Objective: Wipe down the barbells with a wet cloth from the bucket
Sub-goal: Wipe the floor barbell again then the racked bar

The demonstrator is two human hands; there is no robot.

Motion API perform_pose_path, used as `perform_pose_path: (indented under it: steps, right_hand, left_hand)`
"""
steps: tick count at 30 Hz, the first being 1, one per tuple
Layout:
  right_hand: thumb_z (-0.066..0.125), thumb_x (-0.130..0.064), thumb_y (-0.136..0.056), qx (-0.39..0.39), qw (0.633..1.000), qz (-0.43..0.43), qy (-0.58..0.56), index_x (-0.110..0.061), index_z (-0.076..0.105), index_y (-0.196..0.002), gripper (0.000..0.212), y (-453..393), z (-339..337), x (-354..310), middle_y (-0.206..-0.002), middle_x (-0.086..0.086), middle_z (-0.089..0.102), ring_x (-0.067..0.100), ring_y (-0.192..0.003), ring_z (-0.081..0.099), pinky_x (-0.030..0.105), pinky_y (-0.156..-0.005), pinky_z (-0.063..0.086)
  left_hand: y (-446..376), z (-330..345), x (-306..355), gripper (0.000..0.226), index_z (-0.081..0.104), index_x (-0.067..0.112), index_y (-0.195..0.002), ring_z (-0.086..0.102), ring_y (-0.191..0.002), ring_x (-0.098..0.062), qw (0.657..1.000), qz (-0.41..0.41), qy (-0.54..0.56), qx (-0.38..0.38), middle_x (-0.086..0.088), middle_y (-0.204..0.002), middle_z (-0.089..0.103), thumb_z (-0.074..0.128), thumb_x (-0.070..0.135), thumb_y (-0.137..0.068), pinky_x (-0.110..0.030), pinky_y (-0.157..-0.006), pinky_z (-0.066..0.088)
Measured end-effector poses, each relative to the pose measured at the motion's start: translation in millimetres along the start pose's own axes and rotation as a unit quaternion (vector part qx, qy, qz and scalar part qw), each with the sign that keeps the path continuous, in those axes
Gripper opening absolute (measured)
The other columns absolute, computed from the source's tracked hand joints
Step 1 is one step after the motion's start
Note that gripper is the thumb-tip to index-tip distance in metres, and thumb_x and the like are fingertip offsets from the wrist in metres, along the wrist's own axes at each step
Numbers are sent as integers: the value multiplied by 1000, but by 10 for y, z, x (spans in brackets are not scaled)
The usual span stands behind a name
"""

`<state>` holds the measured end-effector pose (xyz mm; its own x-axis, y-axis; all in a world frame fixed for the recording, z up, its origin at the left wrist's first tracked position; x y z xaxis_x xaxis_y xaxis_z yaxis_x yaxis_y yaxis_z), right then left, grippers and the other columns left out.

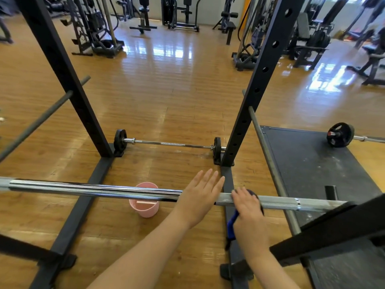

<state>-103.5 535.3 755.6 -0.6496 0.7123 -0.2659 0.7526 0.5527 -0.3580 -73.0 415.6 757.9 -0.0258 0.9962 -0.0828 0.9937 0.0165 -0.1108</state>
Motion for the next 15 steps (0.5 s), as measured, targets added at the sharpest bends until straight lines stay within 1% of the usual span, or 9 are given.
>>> perform_pose_path:
  steps: [2,3,6,8,9,10,12,14,15]
  right_hand:
    - [79,21,-43,-21,999,-28,-23,-2,63,-117,78,40,50,-112,-121,14,62,28,-116,56,29,-113,10]
    - [80,19,-44,-31,998,-38,-27,-3,62,-118,79,55,55,-71,-123,14,62,27,-118,54,28,-113,7]
    - [75,21,-49,-30,999,-27,-35,-4,60,-121,78,94,-39,292,-130,7,54,26,-121,51,36,-112,25]
    - [69,24,-56,-14,999,19,-37,-2,60,-121,71,82,-138,535,-129,1,48,30,-120,52,43,-108,33]
    - [67,25,-59,-7,998,48,-34,0,60,-120,66,69,-167,586,-127,1,48,32,-119,54,48,-104,35]
    - [66,25,-60,-1,997,74,-33,2,61,-117,62,57,-163,573,-125,4,52,34,-117,56,51,-100,36]
    - [69,26,-54,17,996,80,-21,4,64,-112,62,28,-110,405,-119,15,62,35,-112,59,55,-98,37]
    - [71,29,-47,33,999,34,-17,3,65,-111,69,23,-8,157,-115,19,64,36,-110,60,43,-108,32]
    - [71,29,-45,26,999,7,-23,2,65,-112,72,35,40,62,-116,18,64,35,-110,60,36,-112,24]
  left_hand:
    - [2,27,9,77,33,4,-139,45,-130,-28,1000,-4,-12,9,-16,-138,50,74,18,-74,-42,-108,32]
    - [-2,44,16,78,35,3,-136,49,-127,-29,1000,-6,-9,22,-16,-135,53,76,18,-71,-42,-107,34]
    - [-6,15,30,73,44,1,-135,51,-125,-29,999,-33,10,13,-19,-132,55,77,13,-71,-41,-107,34]
    - [-15,31,-3,67,31,1,-144,30,-139,-31,998,-52,6,-44,-20,-147,35,63,6,-86,-41,-115,19]
    - [-36,55,-5,65,24,1,-146,20,-143,-30,997,-43,3,-63,-20,-152,26,56,3,-90,-41,-119,12]
    - [-60,55,-11,64,25,2,-146,16,-144,-30,997,-40,8,-73,-19,-153,24,55,1,-89,-41,-119,10]
    - [-128,55,-22,60,35,2,-140,18,-144,-30,995,-40,23,-93,-18,-151,31,59,-3,-85,-40,-119,12]
    - [-170,117,-47,51,45,4,-131,28,-140,-29,988,-46,57,-134,-16,-142,44,59,-5,-83,-40,-117,20]
    - [-180,146,-62,45,49,6,-126,33,-137,-29,984,-50,76,-156,-16,-136,48,57,-5,-83,-40,-115,25]
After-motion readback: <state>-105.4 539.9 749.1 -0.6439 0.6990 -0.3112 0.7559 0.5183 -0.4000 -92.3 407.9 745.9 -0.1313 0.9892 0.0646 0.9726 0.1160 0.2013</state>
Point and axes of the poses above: each hand's wrist, its own y-axis away from the middle knuckle, its own z-axis out of the palm, x = y × z, the point moved 6 cm from there along -y, towards the middle knuckle
